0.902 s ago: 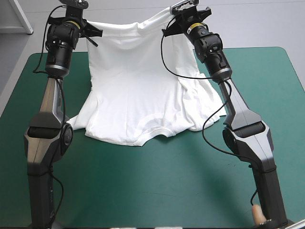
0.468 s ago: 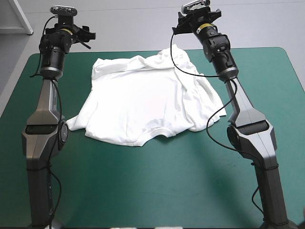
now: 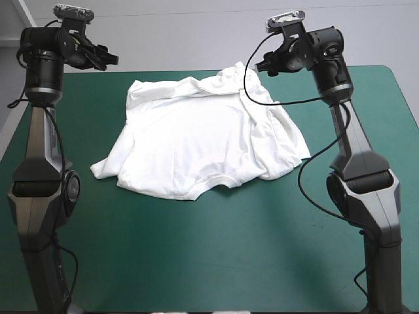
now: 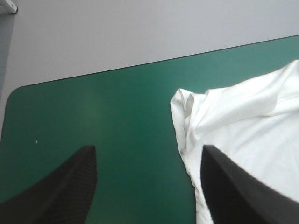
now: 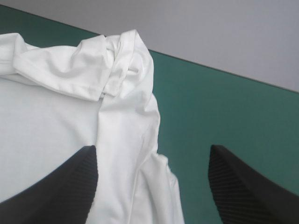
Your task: Fold the cloth
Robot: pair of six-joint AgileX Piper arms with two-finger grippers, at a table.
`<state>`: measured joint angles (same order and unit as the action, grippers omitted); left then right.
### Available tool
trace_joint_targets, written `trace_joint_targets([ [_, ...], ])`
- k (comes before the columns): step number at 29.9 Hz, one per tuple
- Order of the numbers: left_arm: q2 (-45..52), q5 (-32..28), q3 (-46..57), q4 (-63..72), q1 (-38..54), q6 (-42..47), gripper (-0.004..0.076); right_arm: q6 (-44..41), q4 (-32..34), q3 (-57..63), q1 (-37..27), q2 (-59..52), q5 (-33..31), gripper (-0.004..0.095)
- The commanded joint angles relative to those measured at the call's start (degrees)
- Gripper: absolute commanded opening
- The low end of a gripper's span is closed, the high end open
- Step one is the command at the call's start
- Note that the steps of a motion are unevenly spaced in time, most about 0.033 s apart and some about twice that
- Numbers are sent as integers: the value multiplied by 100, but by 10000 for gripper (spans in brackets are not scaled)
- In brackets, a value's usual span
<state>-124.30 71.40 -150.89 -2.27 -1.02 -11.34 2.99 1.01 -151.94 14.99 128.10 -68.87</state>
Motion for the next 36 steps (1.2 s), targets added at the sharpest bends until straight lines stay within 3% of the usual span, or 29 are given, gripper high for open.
trace_joint_targets([
  [1,604,235,78,137,-26,45,436,-171,-352,245,-72,-628,110,579],
  [6,1149,235,1051,358,-26,45,436,-26,-1017,1660,-72,-1372,110,557],
  [14,2671,235,4112,298,-26,-39,436,160,-979,4938,-23,-3138,122,553],
  [20,3515,74,6222,406,-26,-86,436,172,-1020,6347,-23,-4036,214,553],
  [27,3787,-628,7818,1213,-26,-303,436,172,-980,7344,-23,-4626,321,553],
  [33,3714,-1951,8565,1338,-26,-382,436,172,-1016,7857,-23,-4764,562,553],
  [36,3471,-2140,8638,1514,-26,-656,435,172,-1016,7978,-23,-4764,602,553],
])
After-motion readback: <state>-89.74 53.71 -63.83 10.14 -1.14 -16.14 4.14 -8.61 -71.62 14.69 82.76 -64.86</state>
